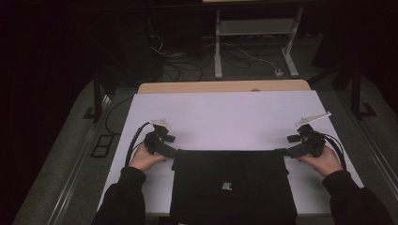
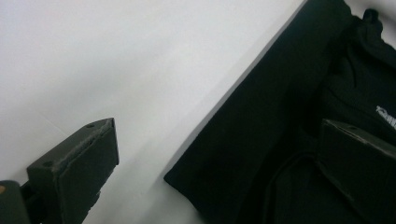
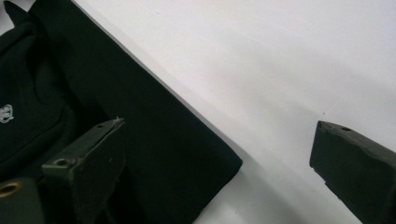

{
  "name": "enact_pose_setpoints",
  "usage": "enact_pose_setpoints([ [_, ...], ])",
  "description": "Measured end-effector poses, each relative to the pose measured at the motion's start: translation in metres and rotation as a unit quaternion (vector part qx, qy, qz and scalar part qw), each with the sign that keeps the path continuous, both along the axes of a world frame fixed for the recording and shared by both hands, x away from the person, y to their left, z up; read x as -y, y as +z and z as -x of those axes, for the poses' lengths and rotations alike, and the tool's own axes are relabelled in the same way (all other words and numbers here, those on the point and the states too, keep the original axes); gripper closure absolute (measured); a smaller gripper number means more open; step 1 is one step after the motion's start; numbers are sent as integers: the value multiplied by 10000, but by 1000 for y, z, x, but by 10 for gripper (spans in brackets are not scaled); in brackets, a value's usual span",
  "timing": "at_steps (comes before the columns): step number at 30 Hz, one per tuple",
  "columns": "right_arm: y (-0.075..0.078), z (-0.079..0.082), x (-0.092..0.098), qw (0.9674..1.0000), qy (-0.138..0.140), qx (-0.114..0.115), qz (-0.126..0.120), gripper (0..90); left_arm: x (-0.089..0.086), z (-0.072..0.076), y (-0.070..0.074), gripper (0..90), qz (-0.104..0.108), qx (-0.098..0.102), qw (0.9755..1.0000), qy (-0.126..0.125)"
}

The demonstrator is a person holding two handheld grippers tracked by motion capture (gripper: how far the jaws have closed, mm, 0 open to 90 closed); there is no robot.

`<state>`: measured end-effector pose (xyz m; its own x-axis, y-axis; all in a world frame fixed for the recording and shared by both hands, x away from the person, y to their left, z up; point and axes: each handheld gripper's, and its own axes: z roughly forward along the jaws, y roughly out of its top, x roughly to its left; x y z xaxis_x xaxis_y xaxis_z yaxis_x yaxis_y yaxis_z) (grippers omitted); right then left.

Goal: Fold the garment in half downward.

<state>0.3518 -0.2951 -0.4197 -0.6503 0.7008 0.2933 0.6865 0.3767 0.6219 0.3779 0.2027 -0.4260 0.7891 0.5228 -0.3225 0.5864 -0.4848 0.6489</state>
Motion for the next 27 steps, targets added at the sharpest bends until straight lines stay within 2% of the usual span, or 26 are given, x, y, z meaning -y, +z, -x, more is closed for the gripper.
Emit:
enact_pose_setpoints([
  [4,-4,-2,0,10000,46,-62,36,76,0,0,-3,15,-117,-47,9999,-47],
  [6,-5,-3,1,9999,70,-106,27,100,-3,0,-5,50,-147,34,9999,15],
  [8,-7,-4,2,9999,94,-144,-10,142,-6,0,-5,116,-85,107,9999,98],
  [9,-7,-4,2,9998,110,-151,-18,143,-8,0,-6,142,-2,78,9999,123],
  [15,-12,-5,4,9997,114,-238,5,198,-11,-1,-14,187,-156,-89,9998,65],
  [20,-14,-6,7,9996,124,-251,-38,255,-11,-1,-13,256,-79,-50,10000,32],
  [23,-16,-7,6,9995,154,-278,-45,301,-9,-1,-15,293,-134,-94,9999,-26],
  [27,-17,-8,6,9995,171,-271,-79,357,-7,0,-15,333,-138,-46,9999,-11],
])
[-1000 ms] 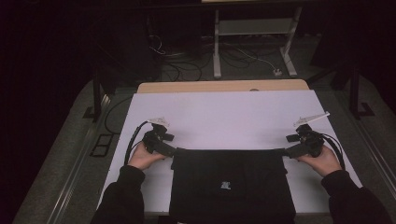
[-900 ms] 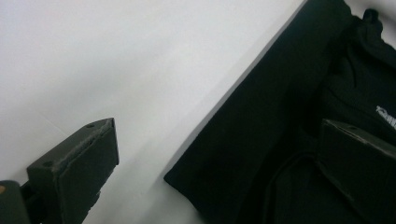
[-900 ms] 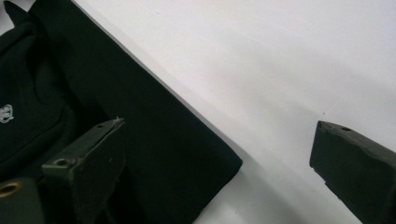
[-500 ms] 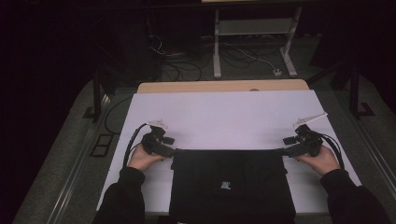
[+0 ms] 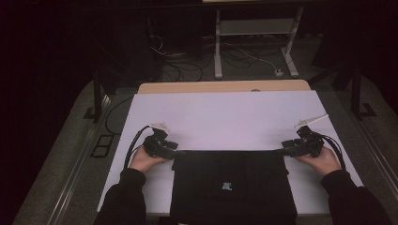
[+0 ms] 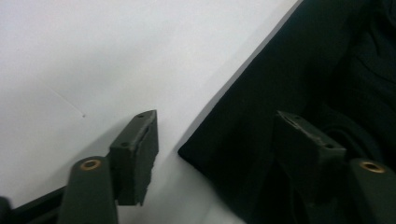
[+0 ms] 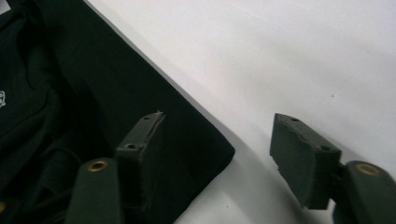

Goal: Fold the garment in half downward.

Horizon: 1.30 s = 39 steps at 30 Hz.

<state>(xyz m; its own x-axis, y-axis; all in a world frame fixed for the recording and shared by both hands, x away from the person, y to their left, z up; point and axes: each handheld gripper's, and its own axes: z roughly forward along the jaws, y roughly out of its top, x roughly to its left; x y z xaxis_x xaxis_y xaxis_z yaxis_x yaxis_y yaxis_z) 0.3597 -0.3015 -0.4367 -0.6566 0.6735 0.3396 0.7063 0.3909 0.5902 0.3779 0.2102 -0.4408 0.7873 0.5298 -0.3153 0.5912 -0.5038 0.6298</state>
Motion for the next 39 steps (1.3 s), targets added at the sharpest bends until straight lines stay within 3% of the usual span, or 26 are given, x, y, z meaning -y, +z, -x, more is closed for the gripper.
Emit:
enact_pose_setpoints([
  [9,-5,-3,-3,9999,-91,-26,84,490,3,2,-1,517,-50,51,9999,-134],
  [23,-9,-1,-4,9998,15,-202,36,844,6,7,-1,818,-274,233,9989,-294],
  [30,-8,1,-2,9996,-12,-263,27,868,10,11,3,851,-464,394,9977,-283],
  [35,-5,3,-6,9997,-69,-161,194,874,13,15,8,857,-675,687,9948,-336],
  [39,-3,3,-8,9993,-178,-52,323,876,13,16,14,859,-758,920,9927,-204],
])
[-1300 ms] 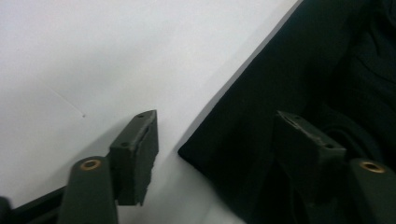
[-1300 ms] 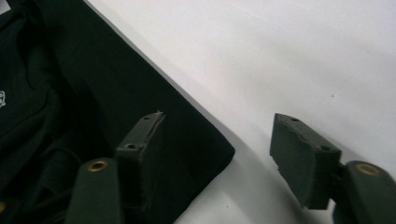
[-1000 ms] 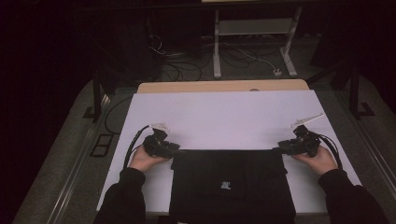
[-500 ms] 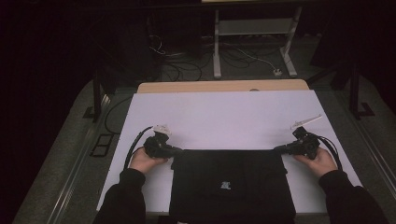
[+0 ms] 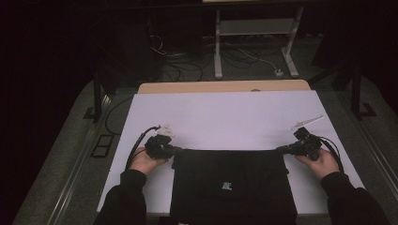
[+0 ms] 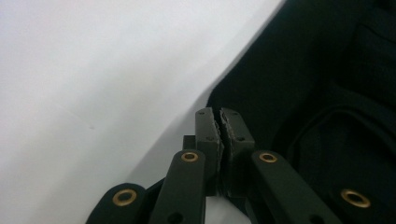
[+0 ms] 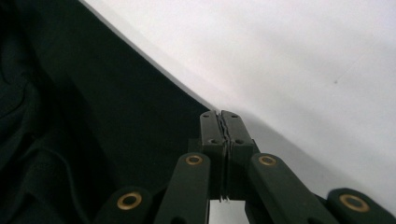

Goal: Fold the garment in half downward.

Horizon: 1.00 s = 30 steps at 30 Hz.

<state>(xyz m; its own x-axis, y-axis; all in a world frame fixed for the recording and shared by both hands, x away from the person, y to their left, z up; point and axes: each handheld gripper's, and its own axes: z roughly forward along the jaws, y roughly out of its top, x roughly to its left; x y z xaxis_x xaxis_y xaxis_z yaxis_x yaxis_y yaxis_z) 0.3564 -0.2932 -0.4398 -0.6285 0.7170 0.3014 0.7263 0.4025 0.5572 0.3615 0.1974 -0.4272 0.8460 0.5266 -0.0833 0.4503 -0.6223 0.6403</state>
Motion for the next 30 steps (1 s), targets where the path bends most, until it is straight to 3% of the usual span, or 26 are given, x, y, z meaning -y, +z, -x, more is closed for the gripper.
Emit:
enact_pose_setpoints([
  [8,4,-3,-2,9997,-189,102,93,878,3,-1,4,862,-231,312,9990,201],
  [14,10,-9,-4,9989,-379,234,175,878,-1,-8,5,862,-191,338,9983,425],
  [21,17,-17,-6,9985,-407,310,173,878,0,-16,14,862,-187,381,9980,470],
  [24,23,-21,-7,9983,-403,405,112,878,1,-19,17,862,-361,426,9975,422],
  [30,29,-29,-7,9977,-406,541,19,877,0,-28,22,862,-309,421,9974,490],
])
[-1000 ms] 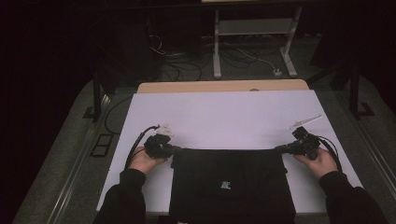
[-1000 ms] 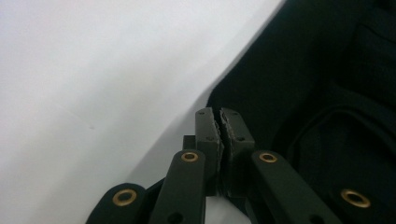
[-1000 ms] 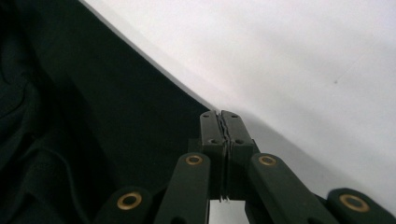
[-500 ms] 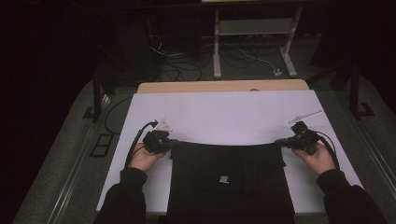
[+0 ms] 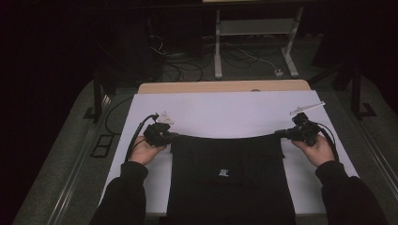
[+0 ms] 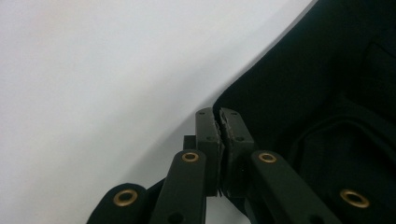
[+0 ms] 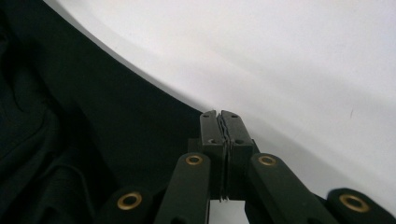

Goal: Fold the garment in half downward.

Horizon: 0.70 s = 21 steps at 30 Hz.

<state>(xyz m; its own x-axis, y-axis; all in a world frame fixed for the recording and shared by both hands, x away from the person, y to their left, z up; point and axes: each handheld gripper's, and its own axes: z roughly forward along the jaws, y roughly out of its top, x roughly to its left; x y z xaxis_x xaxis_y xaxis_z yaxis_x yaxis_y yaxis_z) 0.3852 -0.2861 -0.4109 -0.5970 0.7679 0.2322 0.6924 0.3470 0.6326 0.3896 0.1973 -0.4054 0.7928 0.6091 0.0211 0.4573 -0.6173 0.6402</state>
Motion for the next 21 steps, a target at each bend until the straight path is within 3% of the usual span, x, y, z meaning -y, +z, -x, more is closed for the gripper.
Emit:
enact_pose_setpoints([
  [11,16,-15,-2,10000,5,89,-45,876,0,-14,13,862,54,34,10000,63],
  [21,21,-27,1,10000,-6,28,-34,875,1,-26,18,861,63,5,10000,66],
])
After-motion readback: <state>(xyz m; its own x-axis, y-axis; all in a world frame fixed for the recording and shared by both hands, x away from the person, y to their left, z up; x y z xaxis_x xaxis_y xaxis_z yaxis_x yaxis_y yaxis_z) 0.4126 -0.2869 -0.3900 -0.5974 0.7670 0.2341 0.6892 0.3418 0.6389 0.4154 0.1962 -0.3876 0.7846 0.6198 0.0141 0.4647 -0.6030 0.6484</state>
